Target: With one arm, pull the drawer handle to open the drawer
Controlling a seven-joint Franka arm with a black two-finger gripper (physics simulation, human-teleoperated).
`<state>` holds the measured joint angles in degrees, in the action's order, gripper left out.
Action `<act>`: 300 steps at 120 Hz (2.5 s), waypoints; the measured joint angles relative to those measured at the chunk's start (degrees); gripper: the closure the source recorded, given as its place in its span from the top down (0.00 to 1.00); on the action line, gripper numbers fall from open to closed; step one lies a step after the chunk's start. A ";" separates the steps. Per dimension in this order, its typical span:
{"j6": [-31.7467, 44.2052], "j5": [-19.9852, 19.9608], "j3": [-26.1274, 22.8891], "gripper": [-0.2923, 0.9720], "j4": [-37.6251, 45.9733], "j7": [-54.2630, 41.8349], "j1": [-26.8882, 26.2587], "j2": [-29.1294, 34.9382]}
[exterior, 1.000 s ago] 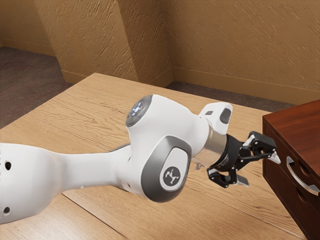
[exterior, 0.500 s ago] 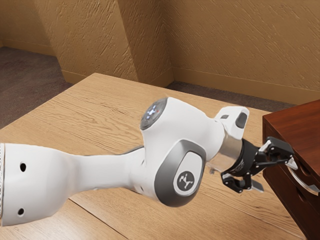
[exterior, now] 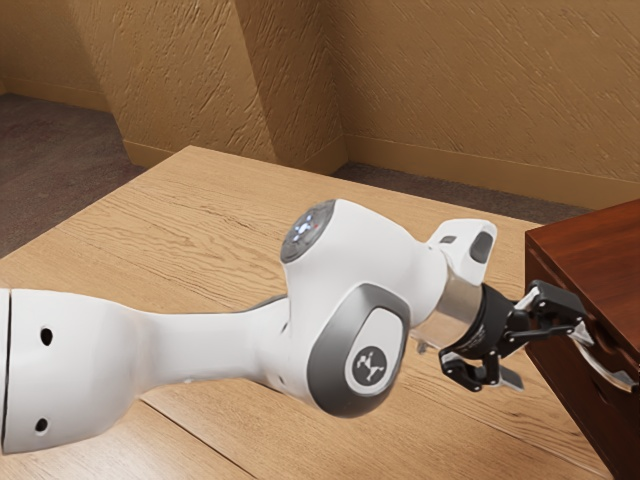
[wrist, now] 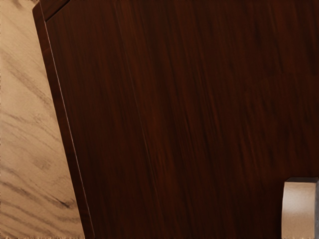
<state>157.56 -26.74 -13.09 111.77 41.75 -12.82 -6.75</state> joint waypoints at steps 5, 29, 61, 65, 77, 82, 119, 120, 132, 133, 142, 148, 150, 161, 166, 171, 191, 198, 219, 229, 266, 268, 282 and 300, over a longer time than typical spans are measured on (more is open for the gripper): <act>-0.18 0.00 0.04 0.77 0.38 0.00 0.07 0.25; -1.10 -0.57 0.63 0.77 1.53 0.05 -0.15 1.29; -2.53 -0.52 0.74 0.77 3.17 0.11 0.18 3.61; -2.66 -0.51 0.75 0.77 3.50 0.12 0.26 3.83; -2.95 -0.47 0.76 0.77 4.79 0.14 0.50 5.09; -3.04 -0.40 0.75 0.77 5.15 0.15 0.55 5.51; -3.85 -0.16 0.73 0.77 8.38 0.23 1.07 9.23; -3.90 -0.16 0.74 0.77 8.50 0.24 1.08 9.38; -4.45 -0.06 0.78 0.77 9.38 0.32 0.18 10.68; -4.50 -0.05 0.78 0.77 9.44 0.33 0.04 10.73; -4.94 -0.19 0.80 0.77 10.05 0.42 -0.98 11.17; -5.14 -0.26 0.78 0.77 10.44 0.48 -1.07 11.36; -5.20 -0.22 0.78 0.77 10.58 0.50 -1.03 11.44; -5.42 -0.17 0.79 0.77 10.97 0.60 -0.94 11.88; -5.52 -0.18 0.78 0.77 11.11 0.66 -0.91 12.06; -5.70 -0.13 0.80 0.77 11.31 0.72 -0.87 12.48; -6.26 0.10 1.27 0.77 12.65 0.94 -1.03 13.84; -6.68 0.11 1.35 0.77 12.79 1.04 -1.02 14.22; -7.72 0.13 1.90 0.77 14.50 1.28 -1.01 15.91; -8.25 0.09 2.12 0.77 15.13 1.44 -1.03 16.79; -11.40 0.18 3.47 0.77 16.28 1.90 -0.79 19.12; -11.49 0.13 3.48 0.77 16.45 1.92 -0.80 19.24; -11.96 0.02 3.57 0.77 17.20 2.06 -0.76 20.14; -12.47 0.11 3.75 0.77 18.29 2.20 -0.78 21.81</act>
<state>145.09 -26.64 -9.34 130.06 43.94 -13.60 15.06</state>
